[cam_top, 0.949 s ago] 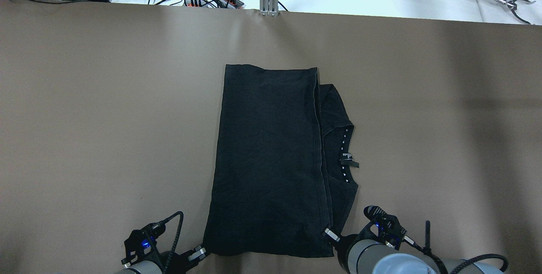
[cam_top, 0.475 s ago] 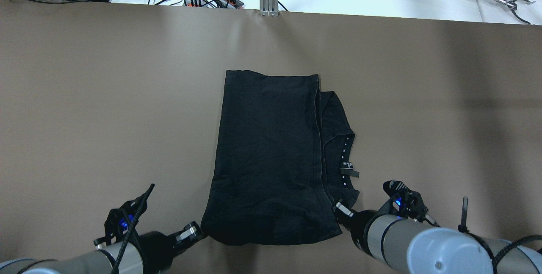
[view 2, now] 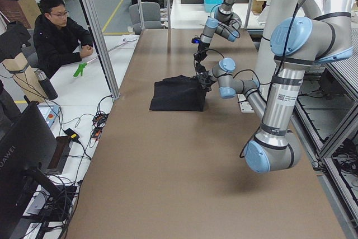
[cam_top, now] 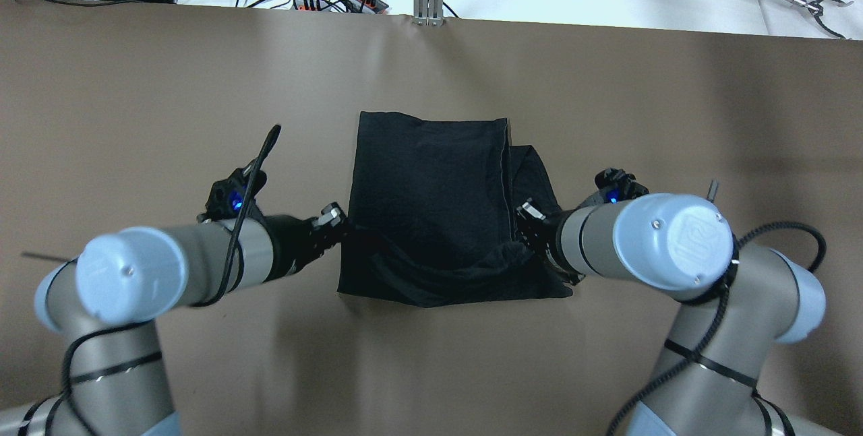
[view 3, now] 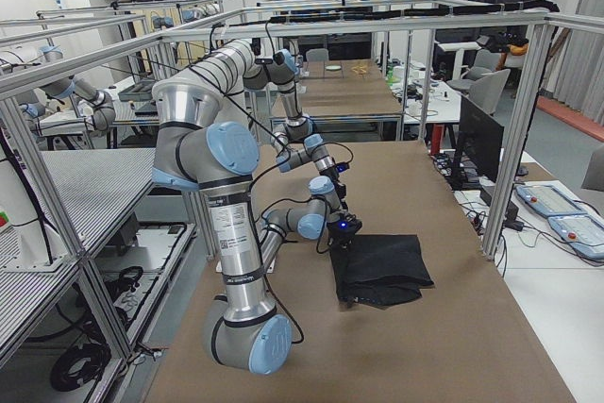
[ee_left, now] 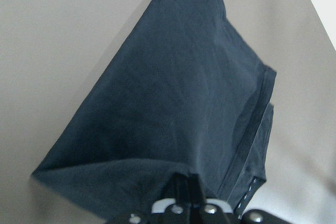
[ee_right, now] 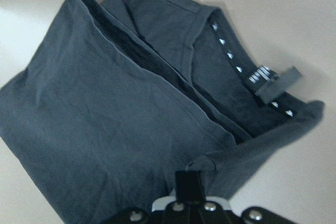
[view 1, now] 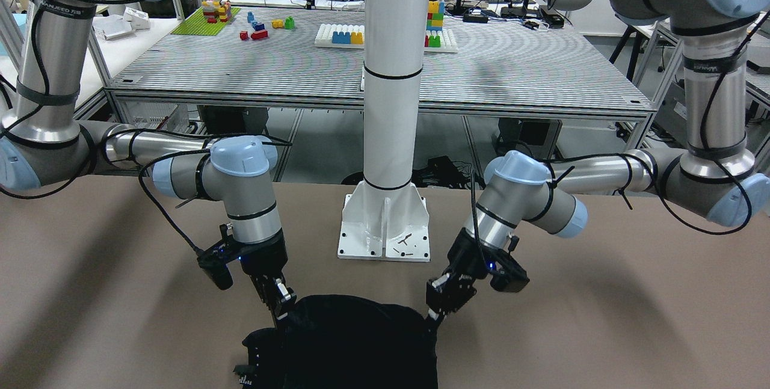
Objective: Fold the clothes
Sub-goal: 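Lift the near edge with both grippers and fold it away from the robot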
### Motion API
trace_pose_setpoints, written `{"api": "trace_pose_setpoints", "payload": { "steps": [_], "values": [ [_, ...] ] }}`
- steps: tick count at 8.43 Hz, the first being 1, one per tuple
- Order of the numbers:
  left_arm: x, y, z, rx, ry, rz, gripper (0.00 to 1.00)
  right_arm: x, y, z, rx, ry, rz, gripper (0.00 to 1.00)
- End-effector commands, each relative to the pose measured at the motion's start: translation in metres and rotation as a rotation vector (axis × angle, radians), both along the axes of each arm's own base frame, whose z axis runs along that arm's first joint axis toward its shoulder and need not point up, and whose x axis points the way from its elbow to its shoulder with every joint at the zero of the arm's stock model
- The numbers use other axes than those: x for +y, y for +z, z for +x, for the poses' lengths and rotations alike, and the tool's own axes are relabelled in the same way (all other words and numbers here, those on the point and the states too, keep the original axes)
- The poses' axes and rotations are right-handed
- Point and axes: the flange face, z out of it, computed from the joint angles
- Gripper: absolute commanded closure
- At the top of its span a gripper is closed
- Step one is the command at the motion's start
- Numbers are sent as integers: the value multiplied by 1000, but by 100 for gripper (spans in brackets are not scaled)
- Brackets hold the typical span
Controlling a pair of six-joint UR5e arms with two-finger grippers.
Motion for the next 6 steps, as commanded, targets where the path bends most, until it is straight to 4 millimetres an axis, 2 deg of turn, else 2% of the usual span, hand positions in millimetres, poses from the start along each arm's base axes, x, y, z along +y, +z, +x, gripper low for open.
{"api": "trace_pose_setpoints", "payload": {
  "steps": [1, 2, 3, 4, 5, 6],
  "values": [
    [-139, -9, 15, -75, -57, -36, 100, -111, -3, -28, 112, 18, 31, 100],
    [-175, -7, 8, -103, -56, -49, 100, -151, 2, -32, 141, 1, 35, 100],
    [-206, 2, 4, -134, -64, -71, 100, -188, 24, -36, 168, -17, 60, 100],
    [-230, 14, 20, -145, -77, -72, 99, -227, 47, -47, 205, -35, 101, 97],
    [-265, 40, 46, -159, -104, -52, 68, -269, 59, -49, 240, -36, 117, 49],
    [-310, 50, 63, -198, -148, -15, 33, -304, 57, -52, 269, -39, 129, 24]
  ]
}}
